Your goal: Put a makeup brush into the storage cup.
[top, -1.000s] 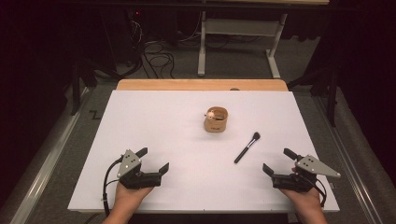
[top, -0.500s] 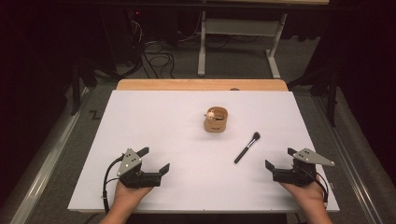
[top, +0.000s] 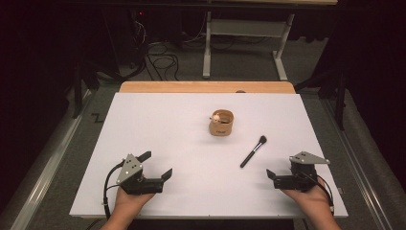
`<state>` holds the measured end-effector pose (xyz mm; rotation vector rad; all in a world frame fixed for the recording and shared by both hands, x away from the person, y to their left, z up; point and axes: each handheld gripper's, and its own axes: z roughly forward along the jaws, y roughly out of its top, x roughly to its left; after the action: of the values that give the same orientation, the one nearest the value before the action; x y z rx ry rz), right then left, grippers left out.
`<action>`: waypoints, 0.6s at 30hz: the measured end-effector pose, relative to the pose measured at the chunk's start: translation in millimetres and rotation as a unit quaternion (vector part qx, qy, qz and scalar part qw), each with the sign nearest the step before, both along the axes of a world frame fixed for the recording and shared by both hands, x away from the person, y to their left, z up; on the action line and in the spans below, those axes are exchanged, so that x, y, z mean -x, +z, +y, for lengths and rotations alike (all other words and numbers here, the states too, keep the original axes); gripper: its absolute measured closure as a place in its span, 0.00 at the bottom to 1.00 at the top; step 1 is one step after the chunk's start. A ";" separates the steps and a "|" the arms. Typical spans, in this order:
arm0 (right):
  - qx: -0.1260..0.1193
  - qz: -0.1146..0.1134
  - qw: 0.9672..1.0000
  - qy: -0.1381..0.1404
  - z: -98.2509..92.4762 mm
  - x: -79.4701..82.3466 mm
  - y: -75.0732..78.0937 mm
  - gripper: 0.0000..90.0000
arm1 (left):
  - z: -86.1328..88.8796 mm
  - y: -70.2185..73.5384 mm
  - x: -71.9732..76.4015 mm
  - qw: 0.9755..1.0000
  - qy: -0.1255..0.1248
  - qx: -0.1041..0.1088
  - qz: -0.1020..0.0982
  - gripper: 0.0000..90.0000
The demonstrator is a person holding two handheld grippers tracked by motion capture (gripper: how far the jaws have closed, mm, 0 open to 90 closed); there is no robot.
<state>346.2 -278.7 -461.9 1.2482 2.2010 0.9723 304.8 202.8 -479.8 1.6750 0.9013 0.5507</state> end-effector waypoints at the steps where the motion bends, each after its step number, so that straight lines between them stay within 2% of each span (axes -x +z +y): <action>1: 0.002 0.004 1.000 0.001 1.7 -0.3 0.1 0.01 | -0.2 0.3 0.9 1.000 -0.001 0.000 -0.002 0.04; 7: 0.028 0.034 0.999 0.012 11.9 -4.5 -0.4 0.01 | -3.1 0.6 2.9 1.000 -0.009 0.002 -0.009 0.04; 12: 0.037 0.067 0.997 0.014 15.1 -7.7 -2.4 0.01 | -4.5 0.1 2.1 1.000 -0.011 0.004 -0.009 0.04; 18: 0.053 0.089 0.994 0.018 18.5 -10.3 -5.3 0.02 | -2.8 0.7 2.7 1.000 -0.014 0.012 -0.011 0.04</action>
<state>356.5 -260.2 -467.2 1.2952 2.3840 0.7722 302.1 200.0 -479.1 1.6548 0.8650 0.5363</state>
